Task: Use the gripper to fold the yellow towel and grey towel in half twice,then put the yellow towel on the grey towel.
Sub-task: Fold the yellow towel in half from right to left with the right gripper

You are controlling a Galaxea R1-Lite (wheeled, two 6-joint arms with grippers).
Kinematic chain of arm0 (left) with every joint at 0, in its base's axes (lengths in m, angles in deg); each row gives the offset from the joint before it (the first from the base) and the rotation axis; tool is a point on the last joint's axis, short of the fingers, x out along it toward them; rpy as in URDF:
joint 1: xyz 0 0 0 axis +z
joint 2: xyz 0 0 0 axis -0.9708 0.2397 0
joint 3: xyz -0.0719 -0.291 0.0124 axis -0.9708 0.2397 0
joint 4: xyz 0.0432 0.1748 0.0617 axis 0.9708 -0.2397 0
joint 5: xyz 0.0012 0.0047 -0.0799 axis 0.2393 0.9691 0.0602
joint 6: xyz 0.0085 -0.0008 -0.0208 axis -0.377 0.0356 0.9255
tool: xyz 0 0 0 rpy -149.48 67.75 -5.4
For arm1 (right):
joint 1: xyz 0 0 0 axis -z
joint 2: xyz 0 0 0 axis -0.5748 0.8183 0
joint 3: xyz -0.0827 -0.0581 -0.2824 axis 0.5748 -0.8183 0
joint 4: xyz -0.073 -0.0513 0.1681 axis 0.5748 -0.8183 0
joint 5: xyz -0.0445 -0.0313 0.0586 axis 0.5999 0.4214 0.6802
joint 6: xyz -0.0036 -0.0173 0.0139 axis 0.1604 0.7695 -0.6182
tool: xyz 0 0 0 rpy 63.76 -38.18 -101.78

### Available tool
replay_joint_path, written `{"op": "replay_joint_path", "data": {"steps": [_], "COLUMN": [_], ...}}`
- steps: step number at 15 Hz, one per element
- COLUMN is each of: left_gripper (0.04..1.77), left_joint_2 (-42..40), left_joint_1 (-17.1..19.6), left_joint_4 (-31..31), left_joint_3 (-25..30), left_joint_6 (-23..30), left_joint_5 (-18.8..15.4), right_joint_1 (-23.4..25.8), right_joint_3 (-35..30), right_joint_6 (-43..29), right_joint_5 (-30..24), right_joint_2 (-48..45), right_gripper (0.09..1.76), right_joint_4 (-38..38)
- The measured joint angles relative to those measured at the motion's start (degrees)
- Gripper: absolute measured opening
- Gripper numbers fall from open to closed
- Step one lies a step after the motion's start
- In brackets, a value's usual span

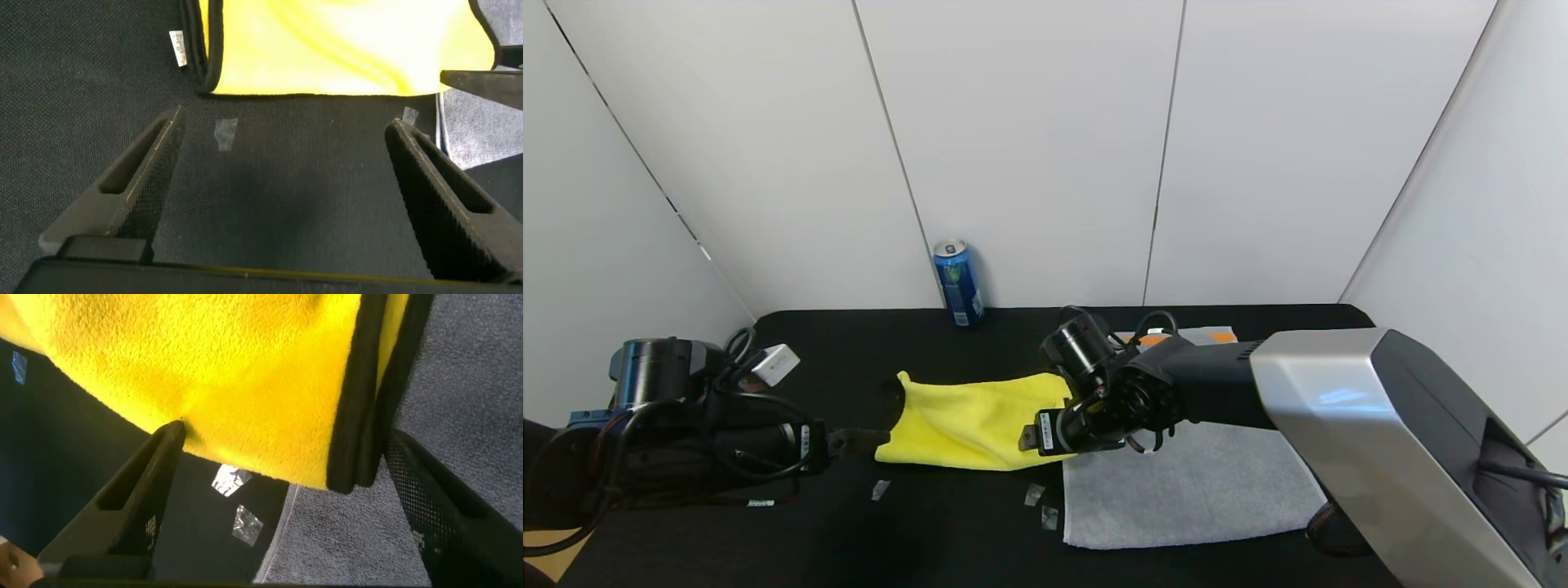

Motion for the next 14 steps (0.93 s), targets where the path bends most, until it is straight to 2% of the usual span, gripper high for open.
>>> {"op": "replay_joint_path", "data": {"steps": [3, 6, 10, 11, 12, 14], "left_gripper": [1.72, 1.72, 1.72, 1.72, 1.72, 1.72], "left_joint_2": [0.0, 0.0, 0.0, 0.0, 0.0, 0.1], "left_joint_1": [0.0, 0.0, 0.0, 0.0, 0.0, 0.0], "left_joint_4": [0.0, 0.1, 0.1, 0.1, 0.1, 0.1], "left_joint_3": [0.0, 0.0, 0.0, 0.0, 0.0, 0.0], "left_joint_6": [0.0, 0.0, 0.0, 0.0, 0.0, 0.0], "left_joint_5": [0.0, 0.0, 0.0, 0.1, 0.1, 0.1], "right_joint_1": [0.0, 0.0, -0.1, -0.1, -0.1, -0.1], "right_joint_3": [0.1, 0.2, 0.2, 0.2, 0.2, 0.2], "right_joint_6": [0.6, 0.7, 0.7, 0.7, 0.7, 0.7], "right_joint_5": [0.0, 0.0, 0.2, 0.2, 0.3, 0.4], "right_joint_2": [0.2, 0.3, 0.5, 0.5, 0.5, 0.5], "right_gripper": [1.71, 1.18, 0.73, 0.22, 0.14, 0.14], "right_joint_4": [0.0, 0.2, 0.2, 0.2, 0.2, 0.2]}}
